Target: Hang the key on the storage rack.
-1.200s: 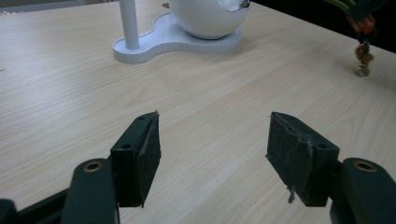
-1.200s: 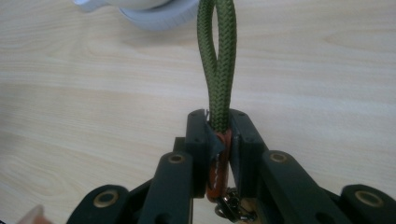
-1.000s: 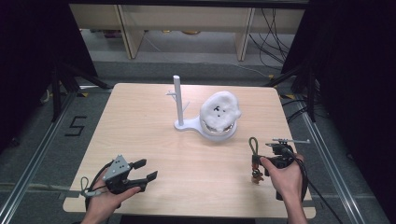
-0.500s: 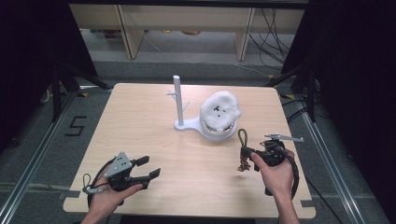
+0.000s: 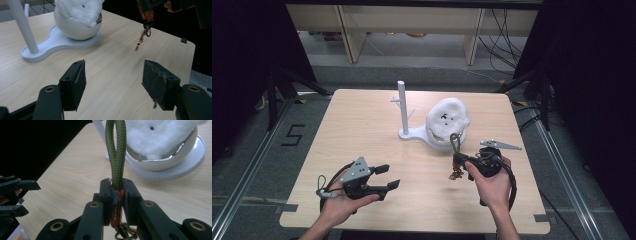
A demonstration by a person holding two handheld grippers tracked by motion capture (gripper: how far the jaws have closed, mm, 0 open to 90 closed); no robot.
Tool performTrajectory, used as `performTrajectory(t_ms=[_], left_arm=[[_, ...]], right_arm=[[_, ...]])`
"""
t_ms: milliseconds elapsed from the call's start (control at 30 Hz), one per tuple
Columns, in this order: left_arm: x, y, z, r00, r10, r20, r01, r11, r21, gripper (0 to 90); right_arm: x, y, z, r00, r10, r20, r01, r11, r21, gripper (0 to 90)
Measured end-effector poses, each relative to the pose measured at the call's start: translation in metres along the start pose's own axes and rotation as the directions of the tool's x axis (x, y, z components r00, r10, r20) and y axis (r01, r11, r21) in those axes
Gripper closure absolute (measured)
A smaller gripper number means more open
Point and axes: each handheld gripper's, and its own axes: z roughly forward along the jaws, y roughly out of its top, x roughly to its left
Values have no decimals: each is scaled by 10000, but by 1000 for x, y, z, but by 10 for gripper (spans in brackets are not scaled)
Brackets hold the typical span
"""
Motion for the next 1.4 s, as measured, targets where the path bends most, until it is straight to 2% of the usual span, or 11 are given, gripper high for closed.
performTrajectory(t_ms=[33,100,200,233,333,500,567,733,933,967,1400], left_arm=[[0,2,2,10000,51,38,-51,10000,-3,349],[0,5,5,9998,134,168,-133,9999,-102,353],[-1,13,9,9997,157,196,-155,9998,-107,363],[-1,15,10,9996,152,241,-149,9998,-127,366],[-2,23,15,9988,159,463,-154,9998,-114,406],[-9,40,26,9949,329,952,-321,9994,-101,433],[-8,46,31,9922,433,1168,-402,9988,-295,437],[-5,54,38,9908,41,1355,-10,9997,-230,455],[-2,56,51,9829,-366,1805,406,9990,-184,474],[-1,56,53,9823,-410,1828,446,9989,-151,476],[4,57,62,9777,-907,1892,944,9955,-106,479]], right_arm=[[3,0,1,9999,156,-6,-156,9999,10,802],[3,1,3,9996,-270,-107,268,9994,-200,802],[10,3,6,9987,-357,-359,343,9987,-383,802],[14,4,7,9993,-57,-372,45,9995,-326,803],[17,7,12,9964,-573,-625,531,9963,-671,802],[28,11,20,9930,-704,-949,624,9944,-856,802],[32,13,24,9905,-875,-1057,782,9930,-889,802],[38,16,30,9858,-1049,-1309,922,9908,-996,802],[48,19,35,9807,-1125,-1600,946,9888,-1159,802],[48,19,36,9773,-1293,-1680,1096,9865,-1216,802],[52,18,41,9716,-1153,-2066,935,9892,-1127,802]])
